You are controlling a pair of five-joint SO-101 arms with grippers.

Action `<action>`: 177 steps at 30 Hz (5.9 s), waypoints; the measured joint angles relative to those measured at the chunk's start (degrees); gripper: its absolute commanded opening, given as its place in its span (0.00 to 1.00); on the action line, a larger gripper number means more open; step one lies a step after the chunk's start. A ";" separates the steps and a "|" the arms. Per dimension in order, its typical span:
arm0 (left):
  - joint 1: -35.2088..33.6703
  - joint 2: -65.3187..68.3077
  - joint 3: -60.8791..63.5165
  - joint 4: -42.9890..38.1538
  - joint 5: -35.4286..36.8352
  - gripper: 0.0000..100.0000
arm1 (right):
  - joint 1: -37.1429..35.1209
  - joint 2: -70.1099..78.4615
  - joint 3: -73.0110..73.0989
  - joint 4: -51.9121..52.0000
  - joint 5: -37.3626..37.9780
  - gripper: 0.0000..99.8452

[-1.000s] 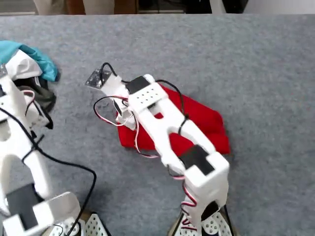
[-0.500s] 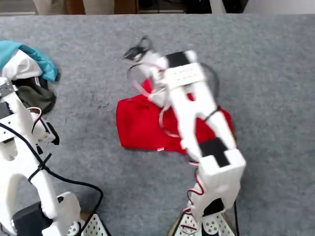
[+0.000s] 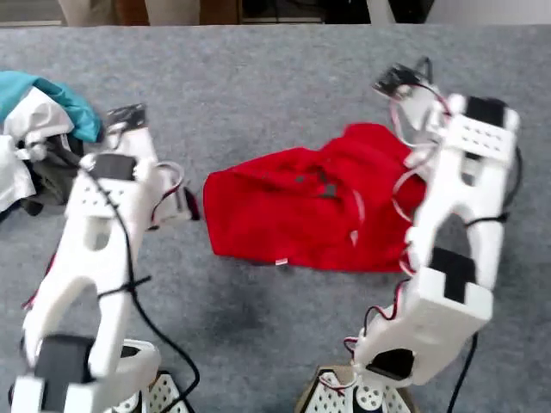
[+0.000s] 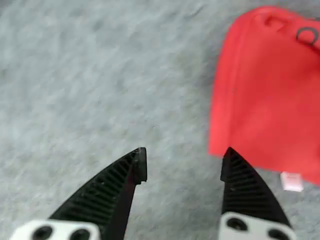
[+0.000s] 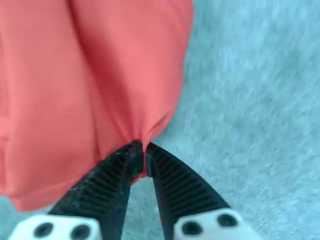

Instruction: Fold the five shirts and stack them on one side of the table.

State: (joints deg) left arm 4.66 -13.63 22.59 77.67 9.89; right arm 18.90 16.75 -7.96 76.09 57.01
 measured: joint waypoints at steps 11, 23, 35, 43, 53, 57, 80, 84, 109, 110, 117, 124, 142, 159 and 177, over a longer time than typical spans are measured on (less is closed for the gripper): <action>11.87 38.68 -24.35 -1.49 7.74 0.21 | 2.90 0.00 20.22 -26.55 -16.88 0.09; 10.11 44.48 -38.24 0.44 8.00 0.02 | 2.90 0.00 27.16 -42.20 -33.76 0.11; -1.23 44.48 -58.81 14.95 3.16 0.02 | 2.90 -9.58 22.24 -31.74 -32.70 0.30; 7.74 35.08 -41.32 20.04 1.32 0.02 | 2.11 -16.53 21.10 -28.40 -30.59 0.30; 14.24 10.81 2.29 -5.19 -3.08 0.20 | -2.20 -16.53 24.53 -34.02 -30.59 0.30; 14.24 11.78 7.74 -12.22 -3.43 0.20 | -3.60 -16.53 24.88 -35.43 -30.59 0.30; 5.80 23.74 -16.70 -6.95 6.59 0.02 | -4.92 -16.53 23.47 -31.30 -32.00 0.30; -1.32 21.45 -23.47 0.26 4.04 0.02 | -4.92 -16.53 18.20 -21.98 -31.38 0.30; -21.89 -1.14 2.90 5.45 -15.21 0.02 | -31.38 -29.89 12.31 9.67 -25.67 0.12; -21.89 -1.14 4.84 5.01 -15.21 0.02 | -34.11 -29.89 12.84 9.67 -26.55 0.17; -21.89 -1.14 9.93 1.67 -15.21 0.02 | -49.58 -23.56 21.36 2.02 -33.05 0.32; -21.89 -1.14 9.93 1.32 -15.21 0.02 | -47.03 -11.08 21.63 -3.34 -33.58 0.00; -22.07 -1.14 9.93 1.32 -15.21 0.02 | -9.67 -14.51 15.47 15.03 -12.84 0.01; -23.03 -1.14 7.82 9.76 -23.12 0.02 | 6.95 -25.05 28.40 9.93 19.78 0.22; -50.37 -1.23 7.21 17.76 -50.20 0.02 | -12.13 -29.45 19.08 12.22 -3.78 0.22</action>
State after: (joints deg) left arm -45.71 -14.86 29.80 95.43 -40.31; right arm 6.77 -12.70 11.12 88.31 53.23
